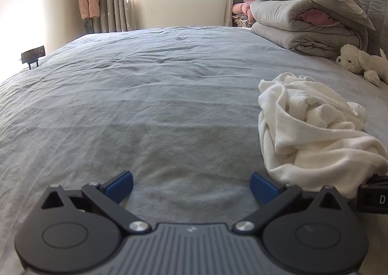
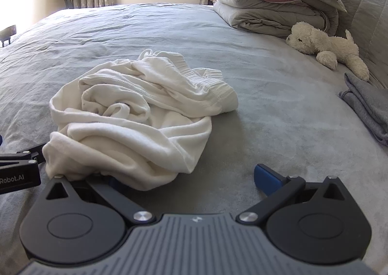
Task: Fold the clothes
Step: 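Move both grippers toward the crumpled white garment on the bed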
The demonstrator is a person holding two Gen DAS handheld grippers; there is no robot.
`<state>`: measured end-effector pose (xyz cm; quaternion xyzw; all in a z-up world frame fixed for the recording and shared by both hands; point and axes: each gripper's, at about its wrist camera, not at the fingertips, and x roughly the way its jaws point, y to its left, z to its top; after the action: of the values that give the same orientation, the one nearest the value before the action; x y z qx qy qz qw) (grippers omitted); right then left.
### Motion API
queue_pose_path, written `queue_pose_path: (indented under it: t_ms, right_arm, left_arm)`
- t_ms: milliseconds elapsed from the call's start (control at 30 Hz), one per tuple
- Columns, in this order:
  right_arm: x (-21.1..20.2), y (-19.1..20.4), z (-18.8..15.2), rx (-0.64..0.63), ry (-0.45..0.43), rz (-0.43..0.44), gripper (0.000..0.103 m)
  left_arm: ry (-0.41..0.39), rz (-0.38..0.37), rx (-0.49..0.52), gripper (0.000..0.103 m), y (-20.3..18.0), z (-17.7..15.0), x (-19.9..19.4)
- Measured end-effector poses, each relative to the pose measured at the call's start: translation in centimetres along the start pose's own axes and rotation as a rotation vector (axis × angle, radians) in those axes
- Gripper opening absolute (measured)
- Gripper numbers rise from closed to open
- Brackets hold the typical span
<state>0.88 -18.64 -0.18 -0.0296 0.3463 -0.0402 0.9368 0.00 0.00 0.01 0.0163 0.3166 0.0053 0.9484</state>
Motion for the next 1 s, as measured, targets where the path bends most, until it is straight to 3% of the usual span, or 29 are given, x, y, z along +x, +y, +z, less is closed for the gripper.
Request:
queue_pose_path:
  t_ms: [267,533,767,1000]
  right_arm:
    - [-1.0,0.4,0.2,-0.071,0.042,0.012,0.103]
    - [-1.6,0.1,0.8,-0.046,0.081,0.011,0.103]
    - [-1.9,-0.2,1.3,-0.011,0.098,0.016,0.103]
    - [-2.3,0.0,1.6,-0.049,0.093,0.007,0.103]
  left_arm:
    - [0.012,-0.001,0.035,0.103,0.0,0.3,-0.1]
    - [0.055,-0.030,0.062,0.103,0.4,1.5,-0.6]
    - [0.017,-0.117,0.111,0.103,-0.4,2.4,-3.0]
    - [-0.005,-0.104,0.176,0.103,-1.0,3.3,-3.6]
